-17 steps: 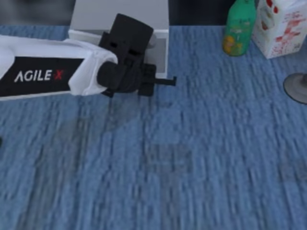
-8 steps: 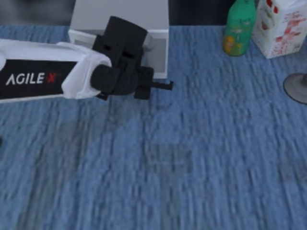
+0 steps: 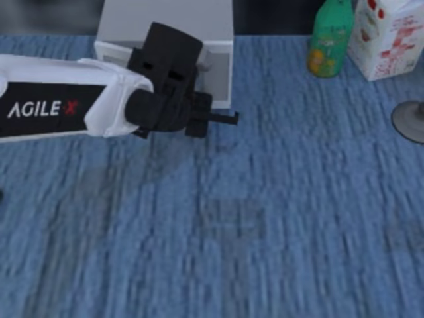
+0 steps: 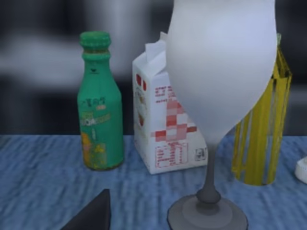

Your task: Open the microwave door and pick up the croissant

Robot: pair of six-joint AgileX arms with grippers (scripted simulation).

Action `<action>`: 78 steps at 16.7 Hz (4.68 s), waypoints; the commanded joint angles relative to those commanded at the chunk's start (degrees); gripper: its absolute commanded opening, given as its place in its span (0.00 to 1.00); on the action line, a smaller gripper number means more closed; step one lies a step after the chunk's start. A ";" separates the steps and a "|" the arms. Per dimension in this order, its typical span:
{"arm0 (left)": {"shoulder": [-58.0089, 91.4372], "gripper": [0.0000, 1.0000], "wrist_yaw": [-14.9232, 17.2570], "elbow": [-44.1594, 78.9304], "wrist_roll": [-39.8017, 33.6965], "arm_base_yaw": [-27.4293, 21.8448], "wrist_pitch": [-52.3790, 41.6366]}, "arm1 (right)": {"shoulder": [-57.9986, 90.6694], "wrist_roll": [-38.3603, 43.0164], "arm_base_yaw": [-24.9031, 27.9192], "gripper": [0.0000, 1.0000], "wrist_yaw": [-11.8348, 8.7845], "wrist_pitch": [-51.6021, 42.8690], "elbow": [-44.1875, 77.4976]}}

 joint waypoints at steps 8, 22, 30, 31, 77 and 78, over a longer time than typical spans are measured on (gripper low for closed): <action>0.00 0.00 0.00 0.00 0.00 0.00 0.00 | 0.00 0.00 0.00 1.00 0.00 0.00 0.00; -1.74 0.00 2.43 -2.40 2.80 0.81 1.15 | 0.00 0.00 0.00 1.00 0.00 0.00 0.00; -1.91 0.00 2.69 -2.76 3.21 0.95 1.25 | 0.00 0.00 0.00 1.00 0.00 0.00 0.00; -1.91 0.00 2.69 -2.76 3.21 0.95 1.25 | 0.00 0.00 0.00 1.00 0.00 0.00 0.00; -3.79 0.00 5.62 -5.40 6.65 2.09 2.27 | 0.00 0.00 0.00 1.00 0.00 0.00 0.00; -3.79 0.00 5.62 -5.40 6.65 2.09 2.27 | 0.00 0.00 0.00 1.00 0.00 0.00 0.00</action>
